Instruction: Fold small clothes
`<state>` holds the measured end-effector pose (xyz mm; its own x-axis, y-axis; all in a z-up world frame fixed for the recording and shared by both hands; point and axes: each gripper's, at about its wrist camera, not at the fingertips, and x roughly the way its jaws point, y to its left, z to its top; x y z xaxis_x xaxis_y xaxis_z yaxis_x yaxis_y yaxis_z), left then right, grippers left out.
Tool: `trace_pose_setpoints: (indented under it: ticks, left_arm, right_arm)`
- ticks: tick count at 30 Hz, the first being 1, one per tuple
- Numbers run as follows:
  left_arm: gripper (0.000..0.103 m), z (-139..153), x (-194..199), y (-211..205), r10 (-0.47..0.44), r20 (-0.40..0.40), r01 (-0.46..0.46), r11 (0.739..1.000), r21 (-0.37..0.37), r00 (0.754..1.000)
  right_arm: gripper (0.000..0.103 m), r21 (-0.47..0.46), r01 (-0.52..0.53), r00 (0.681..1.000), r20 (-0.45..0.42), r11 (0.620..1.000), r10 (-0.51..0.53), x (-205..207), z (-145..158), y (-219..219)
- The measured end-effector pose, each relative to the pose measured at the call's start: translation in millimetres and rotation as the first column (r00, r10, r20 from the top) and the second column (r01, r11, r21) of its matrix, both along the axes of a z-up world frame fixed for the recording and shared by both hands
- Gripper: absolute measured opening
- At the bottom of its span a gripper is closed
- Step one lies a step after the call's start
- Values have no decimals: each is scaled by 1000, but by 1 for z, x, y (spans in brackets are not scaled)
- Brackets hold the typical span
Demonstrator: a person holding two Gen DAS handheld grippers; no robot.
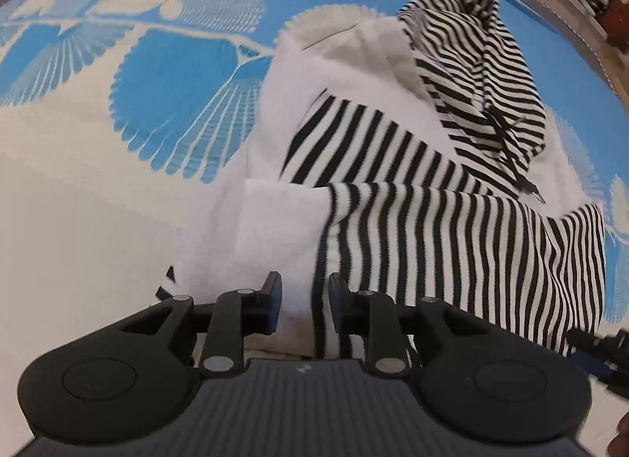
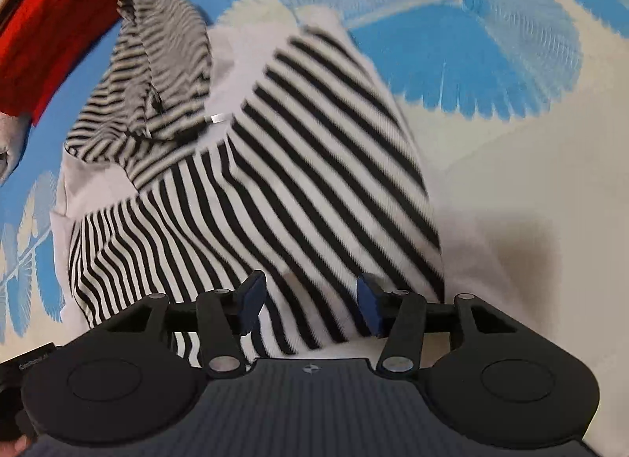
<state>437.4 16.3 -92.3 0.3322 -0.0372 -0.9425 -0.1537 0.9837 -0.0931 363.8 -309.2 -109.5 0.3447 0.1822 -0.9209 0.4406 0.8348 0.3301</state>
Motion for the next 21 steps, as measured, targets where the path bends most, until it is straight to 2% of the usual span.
trace_pose_setpoints:
  ticks: [3, 7, 14, 21]
  left_arm:
    - [37, -4, -1, -5, -17, -10, 17, 1000, 17, 1000]
    - [38, -10, -2, -7, -23, -22, 23, 999, 38, 1000]
    - [41, -1, -1, -12, -30, 1, 30, 999, 34, 1000]
    - [44, 19, 3, -25, -24, 54, 21, 998, 55, 998]
  right_arm:
    - [53, -54, -30, 999, 24, 998, 31, 2, 5, 2]
    - [53, -56, -21, 1000, -4, 998, 21, 2, -5, -3]
    - [53, -59, -20, 1000, 11, 998, 20, 0, 1, -4]
    - [53, -156, -59, 996, 53, 986, 68, 0, 15, 0]
